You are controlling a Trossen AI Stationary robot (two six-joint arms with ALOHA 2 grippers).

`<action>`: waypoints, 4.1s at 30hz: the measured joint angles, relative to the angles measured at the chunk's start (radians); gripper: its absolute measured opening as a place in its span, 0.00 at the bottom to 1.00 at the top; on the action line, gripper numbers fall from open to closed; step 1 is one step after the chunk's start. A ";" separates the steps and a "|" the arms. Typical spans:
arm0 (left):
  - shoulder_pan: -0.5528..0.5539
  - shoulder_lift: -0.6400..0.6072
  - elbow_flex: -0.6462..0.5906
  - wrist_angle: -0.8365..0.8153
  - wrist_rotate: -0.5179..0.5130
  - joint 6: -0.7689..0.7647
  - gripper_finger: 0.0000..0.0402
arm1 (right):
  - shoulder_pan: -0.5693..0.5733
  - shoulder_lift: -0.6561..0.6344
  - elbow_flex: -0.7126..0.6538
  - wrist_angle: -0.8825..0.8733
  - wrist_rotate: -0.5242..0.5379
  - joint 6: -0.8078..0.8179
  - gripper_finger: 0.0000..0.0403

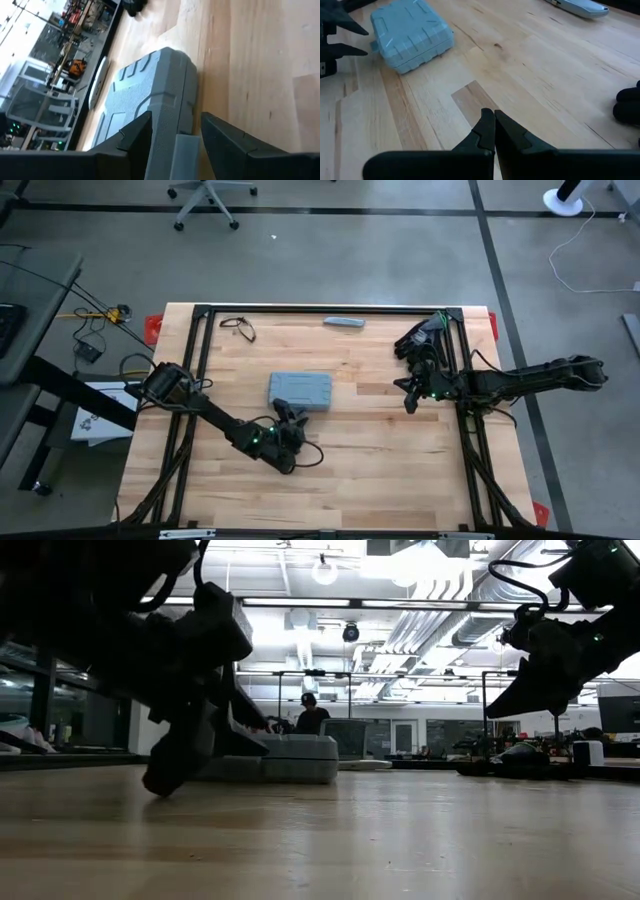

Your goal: Prefit tool cases

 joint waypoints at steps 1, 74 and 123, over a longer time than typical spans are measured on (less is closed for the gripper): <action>0.000 0.000 0.000 0.004 0.001 0.016 0.40 | 0.000 0.000 0.000 0.000 0.000 0.000 0.00; 0.110 -0.068 0.258 -0.655 0.006 -0.413 0.00 | 0.058 0.000 0.000 -0.023 0.078 0.008 0.00; 0.529 -0.745 -0.589 0.056 0.504 -0.708 0.00 | -0.136 1.136 0.361 0.802 -0.206 -0.058 0.00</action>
